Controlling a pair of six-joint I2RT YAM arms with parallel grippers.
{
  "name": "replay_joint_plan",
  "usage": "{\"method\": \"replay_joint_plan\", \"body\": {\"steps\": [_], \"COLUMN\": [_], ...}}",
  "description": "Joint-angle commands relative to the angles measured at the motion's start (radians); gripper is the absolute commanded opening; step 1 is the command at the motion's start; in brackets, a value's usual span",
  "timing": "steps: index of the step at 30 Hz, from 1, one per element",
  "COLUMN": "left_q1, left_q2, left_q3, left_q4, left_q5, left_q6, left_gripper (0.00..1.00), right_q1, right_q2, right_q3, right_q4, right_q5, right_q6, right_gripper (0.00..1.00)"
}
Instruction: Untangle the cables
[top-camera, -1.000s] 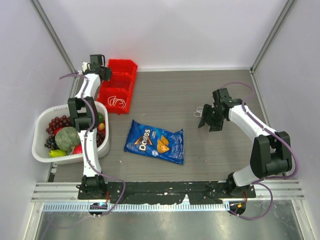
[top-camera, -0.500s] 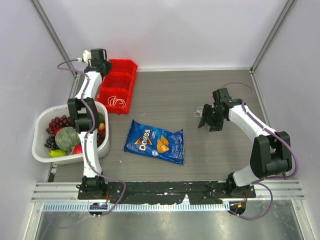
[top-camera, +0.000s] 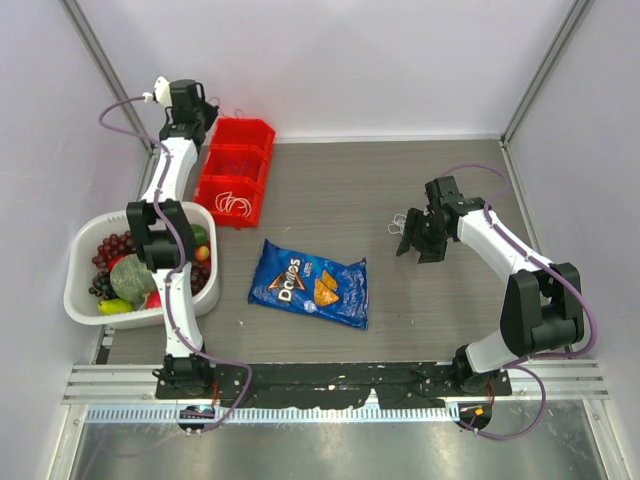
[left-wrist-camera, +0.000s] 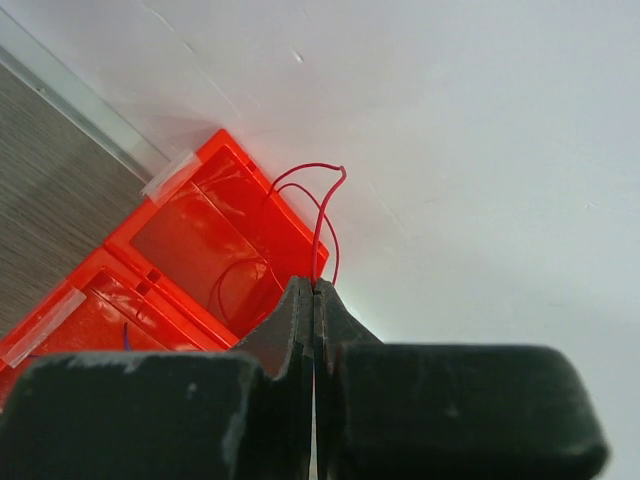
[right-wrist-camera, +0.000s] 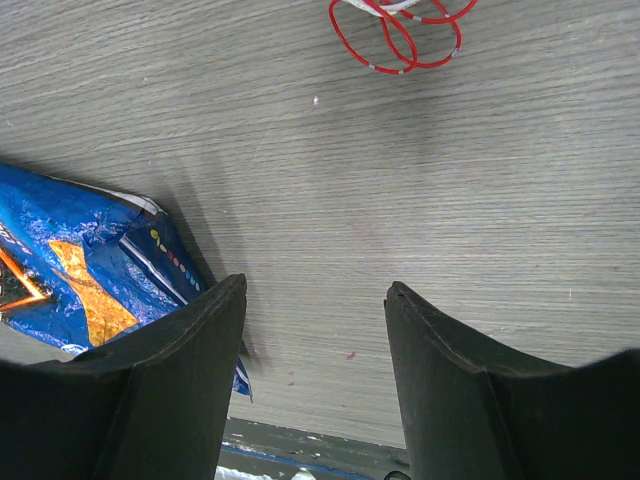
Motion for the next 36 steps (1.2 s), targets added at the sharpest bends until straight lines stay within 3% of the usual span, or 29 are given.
{"method": "replay_joint_plan", "body": {"steps": [1, 19, 31, 36], "left_q1": [-0.001, 0.001, 0.005, 0.008], "left_q2": [-0.091, -0.254, -0.311, -0.280], "left_q3": [0.001, -0.197, -0.242, -0.210], "left_q4": [0.054, 0.190, 0.290, 0.232], "left_q5": [0.004, 0.006, 0.007, 0.019], "left_q6": [0.037, 0.060, 0.053, 0.036], "left_gripper": [0.00, 0.00, 0.00, 0.00], "right_q1": [-0.004, -0.004, -0.004, -0.004], "right_q2": [-0.019, -0.029, -0.033, -0.035], "right_q3": [0.013, 0.012, 0.003, 0.000], "right_q4": [0.023, 0.023, 0.024, 0.027], "right_q5": [0.001, -0.003, -0.006, -0.009], "right_q6": [-0.002, -0.007, -0.007, -0.004], "right_gripper": [0.63, 0.63, 0.63, 0.63]}}
